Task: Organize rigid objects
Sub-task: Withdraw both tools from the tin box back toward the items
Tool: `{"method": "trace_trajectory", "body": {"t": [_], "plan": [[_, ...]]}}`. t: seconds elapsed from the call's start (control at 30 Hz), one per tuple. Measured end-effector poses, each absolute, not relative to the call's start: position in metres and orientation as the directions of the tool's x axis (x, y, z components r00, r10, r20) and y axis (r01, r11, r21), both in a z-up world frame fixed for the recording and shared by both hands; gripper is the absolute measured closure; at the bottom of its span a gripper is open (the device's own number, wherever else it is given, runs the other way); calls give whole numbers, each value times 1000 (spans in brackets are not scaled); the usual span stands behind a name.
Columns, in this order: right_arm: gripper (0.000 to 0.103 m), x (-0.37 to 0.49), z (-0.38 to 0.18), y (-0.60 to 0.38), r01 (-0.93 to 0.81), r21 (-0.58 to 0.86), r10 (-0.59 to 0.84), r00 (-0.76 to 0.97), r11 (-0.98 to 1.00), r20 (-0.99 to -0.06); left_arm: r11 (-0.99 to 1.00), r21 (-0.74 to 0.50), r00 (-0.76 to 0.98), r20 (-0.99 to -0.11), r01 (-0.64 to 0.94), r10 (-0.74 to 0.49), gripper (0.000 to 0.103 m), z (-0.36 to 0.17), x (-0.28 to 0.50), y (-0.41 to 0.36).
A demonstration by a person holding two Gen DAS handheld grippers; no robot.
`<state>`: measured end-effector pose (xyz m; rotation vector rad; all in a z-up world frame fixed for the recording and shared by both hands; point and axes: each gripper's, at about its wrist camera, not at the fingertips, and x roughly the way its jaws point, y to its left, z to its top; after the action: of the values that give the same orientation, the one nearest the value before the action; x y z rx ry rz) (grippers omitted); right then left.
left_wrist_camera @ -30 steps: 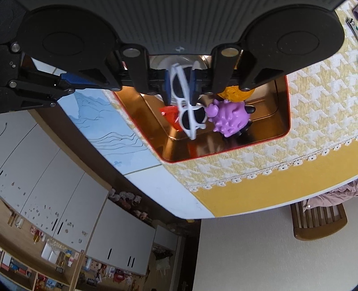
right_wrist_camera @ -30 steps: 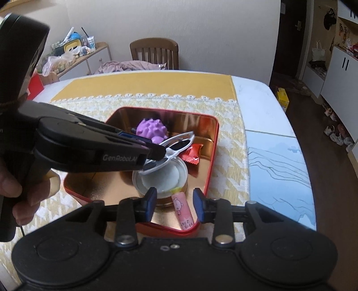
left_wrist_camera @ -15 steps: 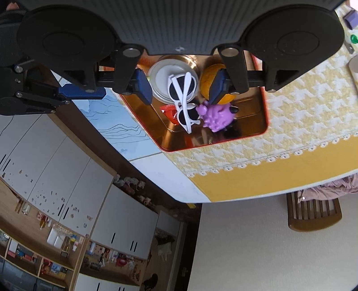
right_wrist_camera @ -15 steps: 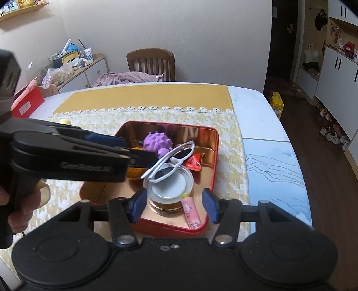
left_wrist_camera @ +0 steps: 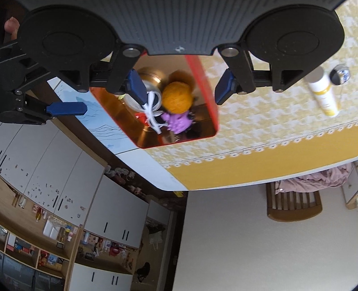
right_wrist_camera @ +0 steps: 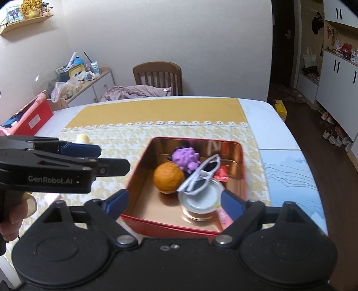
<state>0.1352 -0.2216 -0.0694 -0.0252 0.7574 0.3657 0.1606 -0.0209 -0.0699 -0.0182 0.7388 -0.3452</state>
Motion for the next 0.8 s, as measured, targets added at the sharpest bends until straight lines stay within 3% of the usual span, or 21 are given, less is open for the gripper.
{"method": "trace_trajectory", "body": {"t": [0.13,0.33,0.8], "plan": [[0,128,-67,-203,-350,127,343,670,928,-659,954,-128,703,-651,271,-287,27,-68,152,5],[0,121,-65,-170,-397,140,387,656,907,-648,966,-123,732,-633,226,-252,20,-69,138,48],[0,117,-70,-99,-447,156,428,613,881,-663,987,-108,723,-672,118,-160,20,-97,112,141]]}}
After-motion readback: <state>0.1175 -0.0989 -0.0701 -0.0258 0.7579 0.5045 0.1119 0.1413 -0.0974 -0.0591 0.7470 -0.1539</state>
